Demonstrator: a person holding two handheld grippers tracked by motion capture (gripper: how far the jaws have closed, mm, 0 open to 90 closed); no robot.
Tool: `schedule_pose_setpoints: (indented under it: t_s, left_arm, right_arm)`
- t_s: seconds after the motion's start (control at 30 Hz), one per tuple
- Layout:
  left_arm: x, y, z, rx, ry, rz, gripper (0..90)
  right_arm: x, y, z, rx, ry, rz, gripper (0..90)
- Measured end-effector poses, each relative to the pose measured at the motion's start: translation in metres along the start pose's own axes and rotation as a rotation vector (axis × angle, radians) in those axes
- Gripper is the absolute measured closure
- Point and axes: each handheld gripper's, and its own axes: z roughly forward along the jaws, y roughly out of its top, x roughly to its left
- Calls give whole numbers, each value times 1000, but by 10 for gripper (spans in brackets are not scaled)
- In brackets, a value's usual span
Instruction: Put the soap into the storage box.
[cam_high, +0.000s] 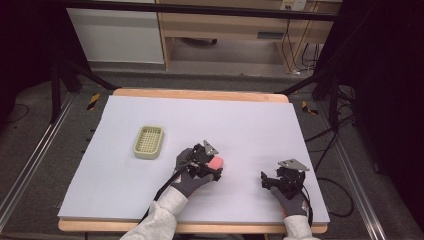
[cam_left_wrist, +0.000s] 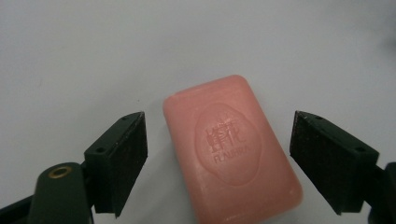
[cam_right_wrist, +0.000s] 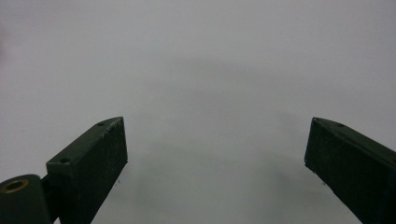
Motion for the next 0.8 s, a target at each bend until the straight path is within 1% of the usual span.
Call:
schedule_pose_setpoints:
  t_s: [0.2, 0.33, 0.4, 0.6, 0.73, 0.8]
  left_arm:
    - [-1, -1, 6, 22, 2, -3, 216]
    - [-2, -2, 7, 30, -9, -12, 244]
    - [-2, -2, 7, 26, -12, -15, 270]
    - [-1, -4, 4, 34, -11, -18, 328]
    - [2, -6, 2, 34, -31, -27, 360]
    - [3, -6, 2, 37, -33, -27, 363]
  right_arm:
    - [1, 0, 0, 8, -1, 5, 62]
    - [1, 0, 0, 9, 0, 6, 62]
    - [1, 0, 0, 11, -1, 5, 62]
    - [1, 0, 1, 13, -1, 5, 62]
    - [1, 0, 1, 16, -1, 2, 61]
    - [1, 0, 1, 16, -1, 2, 62]
